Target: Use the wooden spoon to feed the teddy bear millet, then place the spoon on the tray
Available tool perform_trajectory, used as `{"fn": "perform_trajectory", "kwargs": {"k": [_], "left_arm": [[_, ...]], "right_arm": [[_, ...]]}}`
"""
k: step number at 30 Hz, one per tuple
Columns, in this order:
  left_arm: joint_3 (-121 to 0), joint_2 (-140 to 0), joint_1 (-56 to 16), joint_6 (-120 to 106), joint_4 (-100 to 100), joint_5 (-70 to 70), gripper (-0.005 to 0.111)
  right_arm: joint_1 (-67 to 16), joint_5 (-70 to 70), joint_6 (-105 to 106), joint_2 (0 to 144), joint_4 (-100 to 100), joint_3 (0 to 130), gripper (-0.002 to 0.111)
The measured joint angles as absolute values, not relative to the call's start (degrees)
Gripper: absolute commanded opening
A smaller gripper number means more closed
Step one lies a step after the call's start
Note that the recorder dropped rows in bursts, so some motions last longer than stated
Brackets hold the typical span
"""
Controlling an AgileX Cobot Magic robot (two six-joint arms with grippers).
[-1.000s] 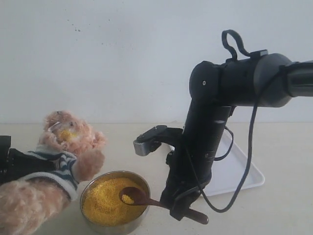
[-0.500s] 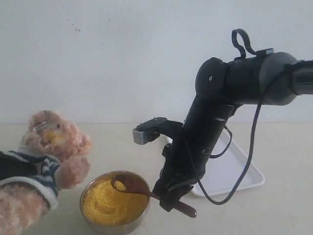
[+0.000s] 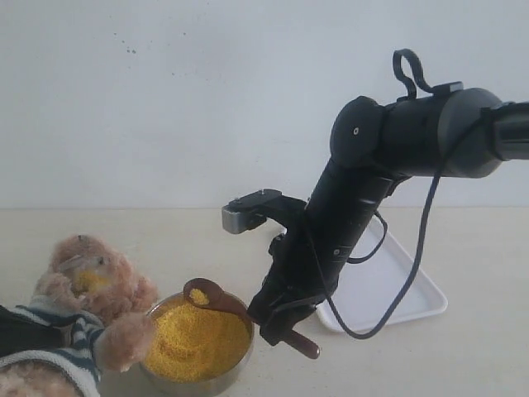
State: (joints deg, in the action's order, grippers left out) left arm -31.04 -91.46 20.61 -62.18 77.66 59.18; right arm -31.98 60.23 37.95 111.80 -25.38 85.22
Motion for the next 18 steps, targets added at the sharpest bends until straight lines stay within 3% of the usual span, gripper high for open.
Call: {"fn": "perform_trajectory", "kwargs": {"k": [18], "left_arm": [[-25.4, -91.3, 20.6, -62.7, 79.6, 62.4, 0.004]], "right_arm": [[-33.7, 58.5, 30.9, 111.8, -27.9, 85.2, 0.0]]}}
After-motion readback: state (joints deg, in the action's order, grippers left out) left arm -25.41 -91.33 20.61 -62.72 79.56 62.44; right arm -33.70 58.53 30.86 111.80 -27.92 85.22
